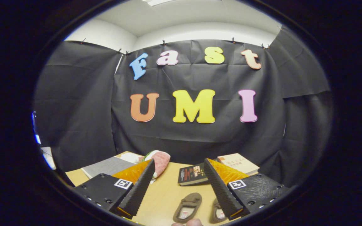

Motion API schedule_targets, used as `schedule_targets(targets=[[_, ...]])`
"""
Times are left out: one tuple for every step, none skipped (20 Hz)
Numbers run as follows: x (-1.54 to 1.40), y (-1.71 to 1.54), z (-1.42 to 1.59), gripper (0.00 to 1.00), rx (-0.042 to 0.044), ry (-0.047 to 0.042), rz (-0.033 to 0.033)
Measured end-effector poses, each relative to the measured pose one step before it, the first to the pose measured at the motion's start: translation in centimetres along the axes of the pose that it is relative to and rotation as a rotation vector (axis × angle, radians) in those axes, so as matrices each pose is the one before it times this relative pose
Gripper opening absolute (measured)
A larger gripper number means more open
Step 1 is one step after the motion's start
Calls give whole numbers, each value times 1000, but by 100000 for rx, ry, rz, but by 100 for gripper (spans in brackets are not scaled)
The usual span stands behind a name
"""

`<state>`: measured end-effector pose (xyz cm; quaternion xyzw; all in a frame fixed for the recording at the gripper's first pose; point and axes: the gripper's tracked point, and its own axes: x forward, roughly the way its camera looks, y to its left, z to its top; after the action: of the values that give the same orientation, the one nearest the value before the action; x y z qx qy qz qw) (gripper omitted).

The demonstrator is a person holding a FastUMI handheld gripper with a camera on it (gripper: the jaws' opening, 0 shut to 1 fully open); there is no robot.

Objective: Open the storage box then place both shoes into the box .Put the left shoe in first, then the right shoe, with the right side of both shoes facing outward in a uniform manner.

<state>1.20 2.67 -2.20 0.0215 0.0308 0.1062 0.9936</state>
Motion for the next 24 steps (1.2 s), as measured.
schedule_targets(targets=[[551,809,-539,95,1396,728,2827],[737,901,-592,95,1357,1331,2636],[636,908,-788,95,1438,1178,2780],[761,1035,-768,95,1292,1898,2525],[799,928,-953,95,1746,2242,2249],[890,1116,-741,95,2491,2146,2821],[757,1099,-880,96,2148,2332,2553],[898,900,-825,96,1567,1886,1844],[924,707,-877,96,1378,1594,1029],[1059,605,-1042,96,1319,2148,1165],[1068,848,-1275,96,1615,2205,1968],[1148,811,-1106,95,1794,2259,1945],[1212,633,-1287,95,1421,2307,1239],[1096,573,-1166,95,1273,2298,1008],[1100,330,-1202,95,1603,2673,931],[939,468,-1058,96,2250,2334,1690],[750,233,-895,95,2202,1912,813],[665,24,-639,95,2316,1369,915],[488,98,-661,95,2166,1155,970],[595,77,-389,96,2116,771,1057],[443,263,-319,96,1977,686,1395],[540,25,-271,95,1764,778,1142],[386,100,-234,95,2361,402,1533],[370,120,-185,95,2961,426,1769]])
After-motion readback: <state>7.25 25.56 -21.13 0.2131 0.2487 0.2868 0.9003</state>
